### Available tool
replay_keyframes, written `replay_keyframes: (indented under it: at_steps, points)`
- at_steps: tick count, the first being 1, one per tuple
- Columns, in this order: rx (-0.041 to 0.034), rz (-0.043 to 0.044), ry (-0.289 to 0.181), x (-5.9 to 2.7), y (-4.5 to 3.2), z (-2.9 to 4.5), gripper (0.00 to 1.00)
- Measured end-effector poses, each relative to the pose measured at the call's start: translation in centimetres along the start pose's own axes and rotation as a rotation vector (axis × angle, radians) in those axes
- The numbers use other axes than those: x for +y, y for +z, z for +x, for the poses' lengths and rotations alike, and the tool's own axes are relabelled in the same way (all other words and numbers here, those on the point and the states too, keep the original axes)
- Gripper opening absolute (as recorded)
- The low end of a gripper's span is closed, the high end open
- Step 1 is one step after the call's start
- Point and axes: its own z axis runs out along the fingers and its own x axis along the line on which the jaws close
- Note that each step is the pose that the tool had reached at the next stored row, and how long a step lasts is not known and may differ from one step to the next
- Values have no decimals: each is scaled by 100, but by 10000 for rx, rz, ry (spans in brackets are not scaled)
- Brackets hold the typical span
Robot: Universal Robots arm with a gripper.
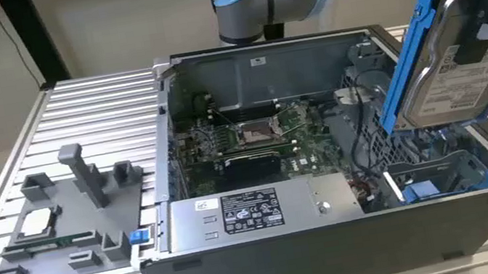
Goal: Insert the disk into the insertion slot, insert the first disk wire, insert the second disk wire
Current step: 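Insert the disk into the insertion slot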
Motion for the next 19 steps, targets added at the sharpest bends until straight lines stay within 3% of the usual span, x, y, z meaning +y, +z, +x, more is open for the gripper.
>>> replay_keyframes:
  at_steps: [19]
  points:
    - [1, 0, -2, -9, 1, -4, 0]
